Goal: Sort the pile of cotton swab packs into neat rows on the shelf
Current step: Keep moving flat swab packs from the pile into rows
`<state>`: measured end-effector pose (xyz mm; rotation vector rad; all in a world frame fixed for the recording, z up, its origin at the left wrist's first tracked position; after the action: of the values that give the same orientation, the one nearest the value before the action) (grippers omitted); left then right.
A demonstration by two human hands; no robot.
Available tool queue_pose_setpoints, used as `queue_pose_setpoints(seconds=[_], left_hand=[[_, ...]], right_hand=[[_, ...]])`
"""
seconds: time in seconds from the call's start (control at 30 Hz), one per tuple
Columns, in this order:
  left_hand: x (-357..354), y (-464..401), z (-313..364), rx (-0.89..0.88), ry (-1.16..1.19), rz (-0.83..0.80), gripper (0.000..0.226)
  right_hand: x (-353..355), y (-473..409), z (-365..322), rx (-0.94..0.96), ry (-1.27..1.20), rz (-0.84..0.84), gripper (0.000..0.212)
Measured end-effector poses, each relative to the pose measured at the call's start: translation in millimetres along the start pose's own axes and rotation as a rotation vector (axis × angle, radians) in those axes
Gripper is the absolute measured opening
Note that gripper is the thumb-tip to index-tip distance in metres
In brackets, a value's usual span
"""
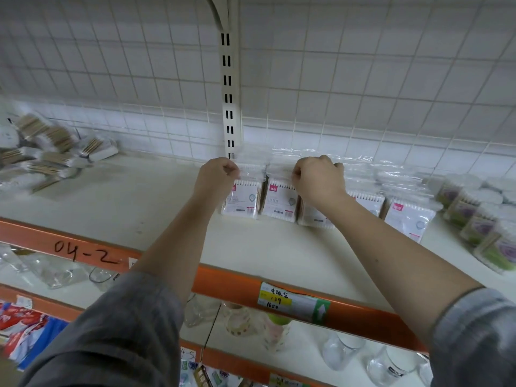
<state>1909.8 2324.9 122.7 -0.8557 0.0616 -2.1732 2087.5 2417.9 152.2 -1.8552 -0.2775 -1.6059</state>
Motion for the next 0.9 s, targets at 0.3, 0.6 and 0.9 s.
queue_pose_setpoints(seconds=[0.3, 0.6, 0.9], left_hand=[[9.4, 22.0, 7.2, 0.04, -0.072, 0.168, 0.023], [-22.5, 81.1, 33.2, -0.004, -0.098, 0.111, 0.024], [-23.5, 131.3, 35.6, 0.105, -0.129, 0.086, 0.022]], right_hand=[[11.6, 23.6, 17.0, 0.003, -0.315, 0.047, 0.037], [13.8, 86.8, 62.4, -0.098, -0.473, 0.024, 0.035], [6.8, 134.1, 66.7, -0.037, -0.481, -0.155, 0.035]])
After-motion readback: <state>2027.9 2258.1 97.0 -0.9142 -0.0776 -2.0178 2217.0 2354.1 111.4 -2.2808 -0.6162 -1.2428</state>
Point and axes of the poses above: each hand's wrist, its own y-axis away from the middle knuckle, its own x-axis out of the back of the hand, z = x × y, the point moved 5 cm from there along -y, towards the middle knuckle, and after that the axes turned 4 degrees about y, right-handed, at the moved point
